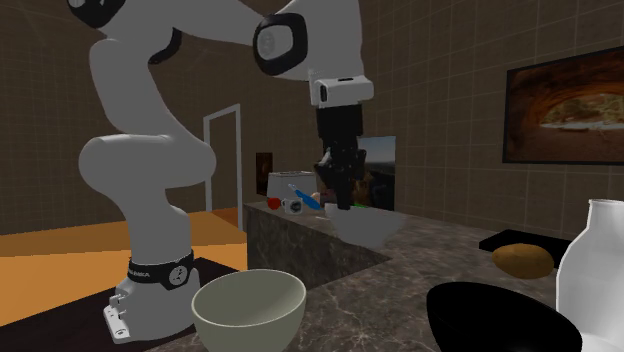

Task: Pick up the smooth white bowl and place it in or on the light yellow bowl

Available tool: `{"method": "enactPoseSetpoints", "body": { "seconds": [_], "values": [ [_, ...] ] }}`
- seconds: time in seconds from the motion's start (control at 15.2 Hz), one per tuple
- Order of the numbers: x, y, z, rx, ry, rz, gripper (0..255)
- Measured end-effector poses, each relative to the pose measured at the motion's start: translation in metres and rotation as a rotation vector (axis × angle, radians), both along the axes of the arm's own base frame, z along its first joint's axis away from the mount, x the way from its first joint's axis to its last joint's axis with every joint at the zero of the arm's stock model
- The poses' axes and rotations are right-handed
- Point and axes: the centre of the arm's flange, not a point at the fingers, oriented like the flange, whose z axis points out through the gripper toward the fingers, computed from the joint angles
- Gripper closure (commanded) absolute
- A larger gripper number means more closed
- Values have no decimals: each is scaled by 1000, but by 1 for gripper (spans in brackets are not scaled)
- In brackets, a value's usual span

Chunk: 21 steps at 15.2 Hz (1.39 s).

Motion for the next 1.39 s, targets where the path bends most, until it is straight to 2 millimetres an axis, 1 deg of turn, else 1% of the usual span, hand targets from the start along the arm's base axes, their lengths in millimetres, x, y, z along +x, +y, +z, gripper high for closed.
{"method": "enactPoseSetpoints", "body": {
  "seconds": [0.13, 0.33, 0.4, 0.53, 0.79, 1.06, 1.12, 1.25, 1.39],
  "values": [
    [-9, -20, 5, 0, 0, -1, 255],
    [-28, -52, 13, 0, -1, -1, 255],
    [-35, -66, 15, 0, 0, -1, 255],
    [-48, -86, 19, 0, 0, -1, 255],
    [-71, -130, 34, 0, -1, -1, 255],
    [-98, -174, 42, 0, -1, -1, 255],
    [-109, -186, 45, 1, -1, -2, 255],
    [-113, -196, 41, 0, 0, -1, 255],
    [-113, -199, 32, 0, 0, 0, 255]
  ]
}}
